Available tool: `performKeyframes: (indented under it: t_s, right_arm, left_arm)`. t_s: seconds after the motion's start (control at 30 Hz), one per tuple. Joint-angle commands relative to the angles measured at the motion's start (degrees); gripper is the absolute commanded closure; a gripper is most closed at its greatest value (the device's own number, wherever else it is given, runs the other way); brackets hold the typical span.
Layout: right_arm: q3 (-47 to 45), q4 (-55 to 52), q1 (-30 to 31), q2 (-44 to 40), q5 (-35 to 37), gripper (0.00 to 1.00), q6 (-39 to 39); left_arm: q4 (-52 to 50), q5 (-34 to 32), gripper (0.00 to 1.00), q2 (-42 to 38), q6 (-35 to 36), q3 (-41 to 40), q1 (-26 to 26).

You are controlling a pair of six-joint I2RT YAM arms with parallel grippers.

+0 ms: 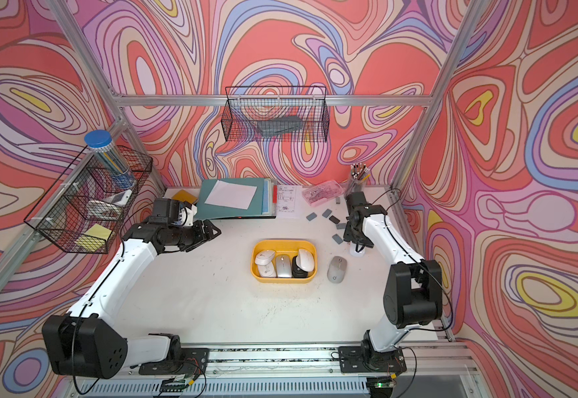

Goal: Take out the mouse from the storage box
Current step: Place the mouse at the center of the board.

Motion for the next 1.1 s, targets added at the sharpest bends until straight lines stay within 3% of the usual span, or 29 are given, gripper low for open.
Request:
performKeyframes:
  t_s: [0.0, 0.13, 0.33, 0.67, 0.77, 0.9, 1.07]
  right_arm:
    - [-3.69, 1.7, -0.83, -0.36, -1.04, 0.43, 3.7]
    - [-7.03, 2.93, -4.44, 1.39, -4.77, 0.43, 3.79]
    - [-9.83, 4.38, -6.63, 3.45, -4.71, 0.42, 3.35]
    - [-11.61, 4.86, -7.23, 6.53, -4.48, 0.38, 2.47]
    - [-11.79, 4.35, -7.34, 7.4, -4.4, 0.36, 1.93]
    - [-12.95, 4.28, -7.36, 9.25, -3.82, 0.24, 1.63]
    - [-11.52, 3.28, -7.28, 1.74, -2.28, 0.21, 3.1]
  left_arm:
    - [1.66, 1.19, 0.23, -0.56, -0.47, -0.7, 0.21]
    - [1.74, 1.39, 0.23, -0.47, -0.38, -0.64, 0.21]
    - [1.66, 1.62, 0.23, -0.29, -0.28, -0.62, 0.21]
    - [1.49, 1.52, 0.23, -0.03, -0.21, -0.71, 0.21]
    - [1.68, 1.62, 0.23, 0.04, -0.21, -0.68, 0.21]
    - [1.47, 1.66, 0.23, 0.41, -0.21, -0.67, 0.21]
    - [1.28, 1.35, 0.2, 0.92, -0.21, -0.5, 0.21]
